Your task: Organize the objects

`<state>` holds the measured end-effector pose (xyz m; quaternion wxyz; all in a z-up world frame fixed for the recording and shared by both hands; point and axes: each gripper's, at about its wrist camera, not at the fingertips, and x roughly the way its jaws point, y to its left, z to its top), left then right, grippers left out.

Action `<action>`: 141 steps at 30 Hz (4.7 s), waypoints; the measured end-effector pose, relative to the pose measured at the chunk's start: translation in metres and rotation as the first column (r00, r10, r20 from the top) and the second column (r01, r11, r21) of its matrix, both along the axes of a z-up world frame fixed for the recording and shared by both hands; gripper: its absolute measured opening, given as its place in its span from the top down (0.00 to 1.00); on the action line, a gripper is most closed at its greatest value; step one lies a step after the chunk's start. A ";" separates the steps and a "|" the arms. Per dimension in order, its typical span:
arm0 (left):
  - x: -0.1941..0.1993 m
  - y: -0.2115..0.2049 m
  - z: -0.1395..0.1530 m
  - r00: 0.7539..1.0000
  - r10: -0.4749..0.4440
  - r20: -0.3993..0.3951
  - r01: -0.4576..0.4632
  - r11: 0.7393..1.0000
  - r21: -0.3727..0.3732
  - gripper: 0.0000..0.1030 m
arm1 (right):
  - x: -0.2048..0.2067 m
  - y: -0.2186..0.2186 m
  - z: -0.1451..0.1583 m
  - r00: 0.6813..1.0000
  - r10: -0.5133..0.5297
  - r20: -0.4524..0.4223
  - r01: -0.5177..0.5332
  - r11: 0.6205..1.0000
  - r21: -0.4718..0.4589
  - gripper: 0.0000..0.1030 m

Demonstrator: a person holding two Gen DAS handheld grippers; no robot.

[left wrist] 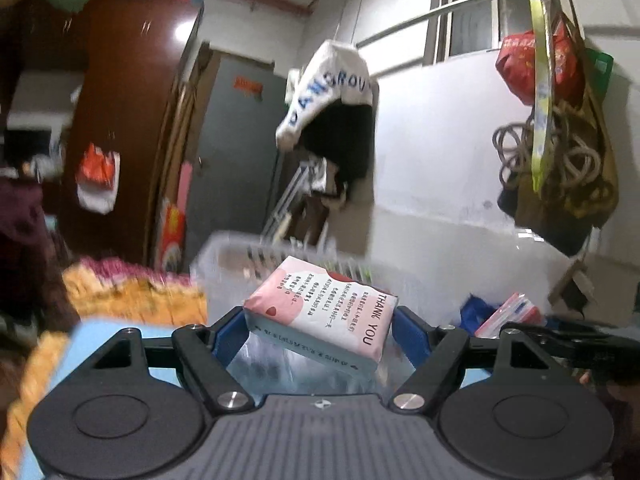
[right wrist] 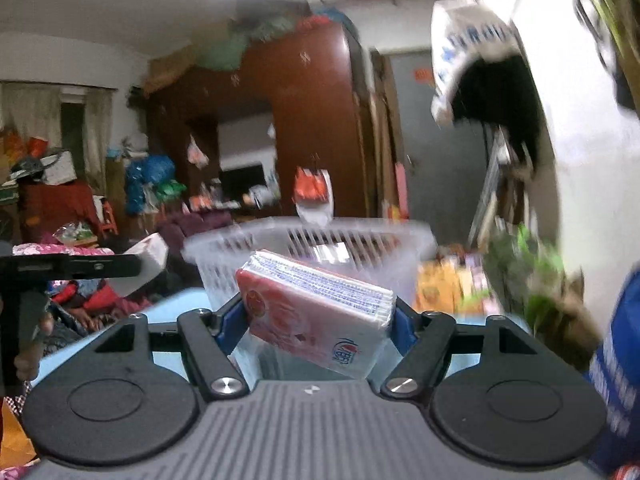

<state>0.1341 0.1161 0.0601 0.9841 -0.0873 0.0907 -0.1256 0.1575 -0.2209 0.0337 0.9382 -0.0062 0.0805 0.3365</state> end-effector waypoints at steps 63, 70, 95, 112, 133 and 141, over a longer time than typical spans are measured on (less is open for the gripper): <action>-0.029 0.024 -0.081 0.980 0.119 -0.159 -0.128 0.991 -0.049 0.57 | 0.041 0.094 -0.041 0.974 -0.047 -0.224 0.004 0.982 -0.189 0.67; -0.027 0.022 -0.085 0.980 0.109 -0.165 -0.118 0.992 -0.045 0.57 | 0.019 0.069 -0.020 0.986 -0.019 -0.167 -0.005 0.990 -0.140 0.67; -0.025 0.022 -0.055 0.993 0.049 -0.106 -0.058 0.995 -0.083 0.57 | -0.001 0.036 0.007 0.999 0.008 -0.051 -0.007 1.000 0.030 0.67; 0.153 0.002 0.040 0.979 0.067 -0.192 -0.073 0.997 -0.029 0.12 | 0.138 0.106 0.053 0.990 -0.037 -0.137 0.035 0.999 -0.019 0.17; 0.055 0.001 0.032 0.982 0.111 -0.151 -0.074 0.970 0.230 0.03 | 0.044 0.025 0.031 0.967 -0.234 -0.099 0.213 0.959 -0.184 0.00; 0.058 -0.005 0.031 0.981 0.095 -0.167 -0.053 0.970 0.238 0.03 | 0.051 0.027 0.028 0.961 -0.238 -0.138 0.215 0.963 -0.163 0.00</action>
